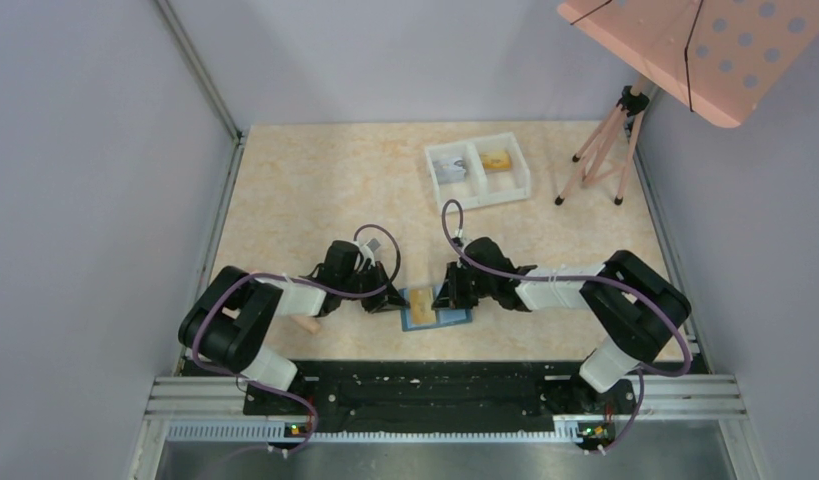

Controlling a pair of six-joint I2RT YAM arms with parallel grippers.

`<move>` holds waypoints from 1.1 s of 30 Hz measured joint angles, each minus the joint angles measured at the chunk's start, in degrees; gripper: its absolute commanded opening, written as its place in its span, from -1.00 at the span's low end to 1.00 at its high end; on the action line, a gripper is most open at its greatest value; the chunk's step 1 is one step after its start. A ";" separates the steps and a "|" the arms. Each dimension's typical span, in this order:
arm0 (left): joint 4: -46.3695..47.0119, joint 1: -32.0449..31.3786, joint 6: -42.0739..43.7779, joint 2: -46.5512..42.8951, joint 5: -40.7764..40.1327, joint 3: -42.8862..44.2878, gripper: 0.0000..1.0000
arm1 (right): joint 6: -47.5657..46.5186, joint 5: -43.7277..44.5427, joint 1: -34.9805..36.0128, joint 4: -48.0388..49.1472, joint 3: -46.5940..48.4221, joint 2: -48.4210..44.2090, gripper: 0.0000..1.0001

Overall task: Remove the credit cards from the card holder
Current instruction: Remove the credit card from the card holder.

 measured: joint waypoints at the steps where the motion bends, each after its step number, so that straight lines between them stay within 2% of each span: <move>1: 0.04 0.02 0.02 0.04 0.02 0.00 -0.91 | -0.04 -0.09 0.00 0.39 -0.20 0.00 -0.95; 2: 0.07 0.00 0.00 0.07 0.02 0.00 -0.91 | 0.00 -0.15 0.00 0.72 -0.35 -0.02 -1.00; 33: 0.52 -0.07 0.04 1.97 0.90 0.66 -0.93 | 0.44 -1.51 -2.10 2.25 -4.35 -4.63 -1.00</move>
